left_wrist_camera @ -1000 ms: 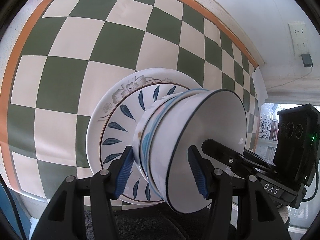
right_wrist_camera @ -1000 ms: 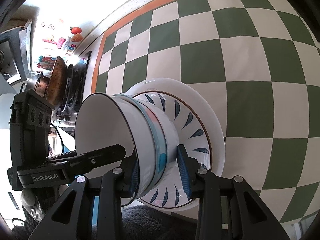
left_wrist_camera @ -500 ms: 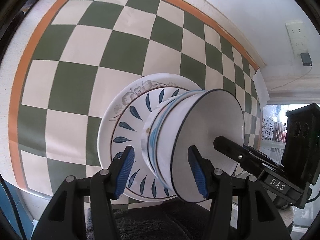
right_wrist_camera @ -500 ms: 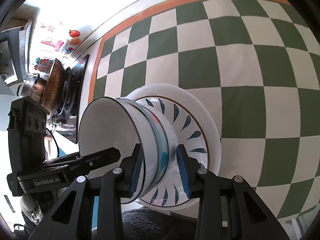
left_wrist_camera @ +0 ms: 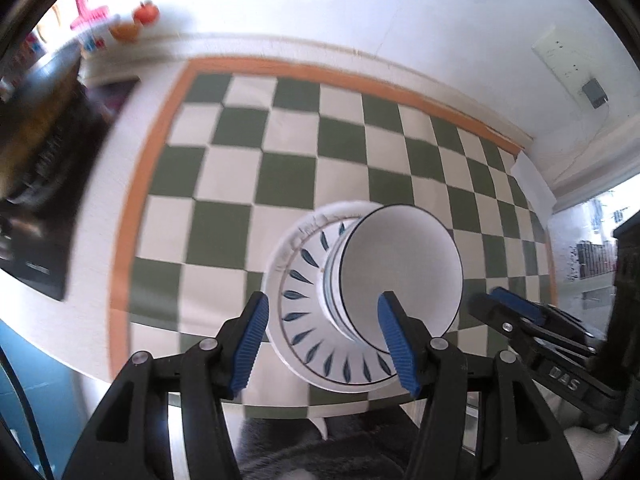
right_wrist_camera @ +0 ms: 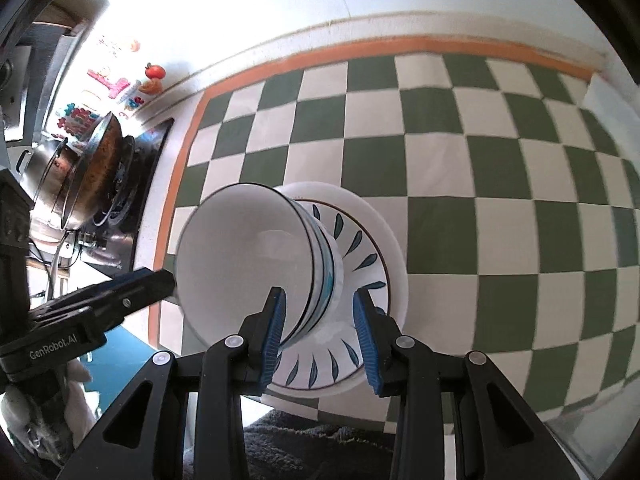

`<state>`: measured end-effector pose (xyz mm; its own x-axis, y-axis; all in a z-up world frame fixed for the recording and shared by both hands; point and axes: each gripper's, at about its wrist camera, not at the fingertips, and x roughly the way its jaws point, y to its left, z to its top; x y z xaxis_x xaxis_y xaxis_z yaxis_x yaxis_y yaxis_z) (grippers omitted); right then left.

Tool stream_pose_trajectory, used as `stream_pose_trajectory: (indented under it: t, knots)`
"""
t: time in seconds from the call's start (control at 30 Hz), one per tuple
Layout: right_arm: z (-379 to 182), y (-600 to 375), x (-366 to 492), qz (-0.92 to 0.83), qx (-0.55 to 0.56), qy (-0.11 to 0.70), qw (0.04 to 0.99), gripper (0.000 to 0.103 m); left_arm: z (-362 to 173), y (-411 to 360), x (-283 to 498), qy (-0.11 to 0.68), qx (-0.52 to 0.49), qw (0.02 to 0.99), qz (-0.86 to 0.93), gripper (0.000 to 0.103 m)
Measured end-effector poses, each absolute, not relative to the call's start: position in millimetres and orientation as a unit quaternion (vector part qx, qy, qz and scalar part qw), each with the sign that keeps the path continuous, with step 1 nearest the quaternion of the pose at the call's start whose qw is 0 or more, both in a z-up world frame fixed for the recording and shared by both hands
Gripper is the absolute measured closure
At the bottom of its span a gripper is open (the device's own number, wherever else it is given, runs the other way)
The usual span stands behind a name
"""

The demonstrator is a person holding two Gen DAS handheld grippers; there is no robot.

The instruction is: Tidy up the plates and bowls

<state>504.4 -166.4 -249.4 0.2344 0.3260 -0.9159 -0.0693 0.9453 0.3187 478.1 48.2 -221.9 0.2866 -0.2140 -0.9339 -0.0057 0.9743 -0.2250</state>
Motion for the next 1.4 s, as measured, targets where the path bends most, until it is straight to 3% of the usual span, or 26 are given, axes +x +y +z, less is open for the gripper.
stream_pose_trajectory:
  t: [0.07,0.17,0.23,0.3,0.67,1.4]
  knots:
    - [-234.4,-168.0,494.2,0.12,0.103,0.592,0.79,0.046,-209.8,46.6,470.4,0.577,-0.071,0.812,-0.054,0.048]
    - [-212.9,-169.9,481.2,0.113,0.098,0.576,0.804,0.02,-194.1,47.2,459.2,0.554,-0.061,0.829,-0.044,0.034]
    - [-195.7,-170.9,470.9,0.096,0.078,0.558,0.82,0.015,-181.5,46.7,450.0,0.532,-0.053,0.844,-0.035,0.015]
    - [-179.8,-171.1,461.0,0.085,0.061,0.541,0.835,0.011,-168.0,45.4,439.6,0.509,-0.041,0.86,-0.019,0.009]
    - [-90.6,-182.5,380.1,0.058,0.032,0.443,0.894,0.005,-107.5,27.2,360.5,0.439,-0.039,0.897,-0.001,0.007]
    - [38.7,-193.9,149.9,0.045,0.013,0.327,0.944,0.004,-10.8,18.6,172.9,0.337,-0.026,0.941,0.008,0.007]
